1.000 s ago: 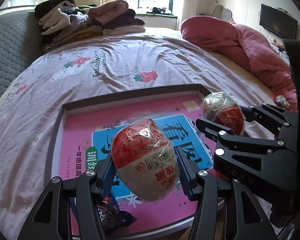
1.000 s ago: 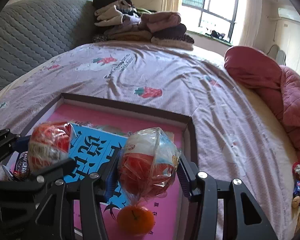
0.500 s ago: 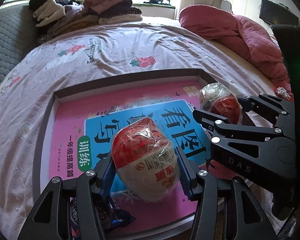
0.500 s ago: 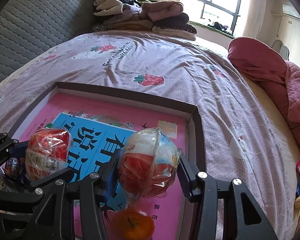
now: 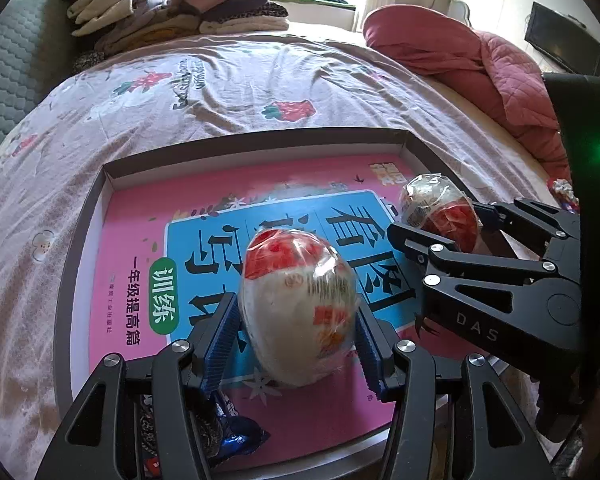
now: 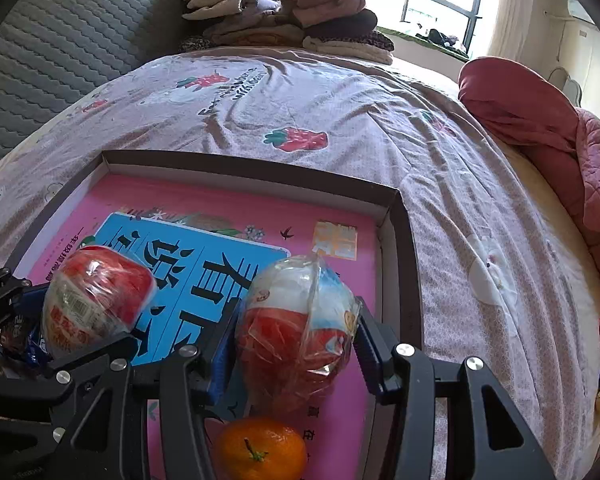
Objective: Organize objects
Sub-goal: 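Open the left tool to drop the white-wrapped egg while the right tool releases the red-wrapped egg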
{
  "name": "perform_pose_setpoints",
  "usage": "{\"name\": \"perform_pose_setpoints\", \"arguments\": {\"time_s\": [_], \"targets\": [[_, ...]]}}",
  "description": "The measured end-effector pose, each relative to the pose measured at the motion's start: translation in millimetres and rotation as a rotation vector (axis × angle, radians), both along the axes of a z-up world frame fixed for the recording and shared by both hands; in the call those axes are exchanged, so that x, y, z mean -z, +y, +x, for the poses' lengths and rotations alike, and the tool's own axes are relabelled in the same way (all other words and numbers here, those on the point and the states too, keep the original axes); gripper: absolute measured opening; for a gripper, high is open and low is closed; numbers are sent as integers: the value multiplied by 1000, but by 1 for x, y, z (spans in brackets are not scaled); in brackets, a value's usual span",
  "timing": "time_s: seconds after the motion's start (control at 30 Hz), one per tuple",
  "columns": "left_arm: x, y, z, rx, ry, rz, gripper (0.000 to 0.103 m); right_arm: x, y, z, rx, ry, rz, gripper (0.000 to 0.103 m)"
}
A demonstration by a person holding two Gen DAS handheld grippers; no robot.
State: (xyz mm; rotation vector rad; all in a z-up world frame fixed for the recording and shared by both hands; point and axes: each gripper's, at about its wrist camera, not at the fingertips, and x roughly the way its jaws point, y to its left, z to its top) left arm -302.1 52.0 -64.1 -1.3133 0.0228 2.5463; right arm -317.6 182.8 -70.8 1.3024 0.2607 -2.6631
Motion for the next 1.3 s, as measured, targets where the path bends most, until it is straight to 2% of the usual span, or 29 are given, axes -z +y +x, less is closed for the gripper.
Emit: {"name": "perform_pose_setpoints", "arguments": {"time_s": [0.43,0.83,1.3], "targets": [[-5,-2,7,-1,6,-7,57,-4,1,4,11,-30,-21,53],[-20,-15,22,-21,31,43,58,-18,4,13,14,-3,-28,57],[-35,-26,44,-61,66,60,58,-38,5,32,13,32,-30,58]]}}
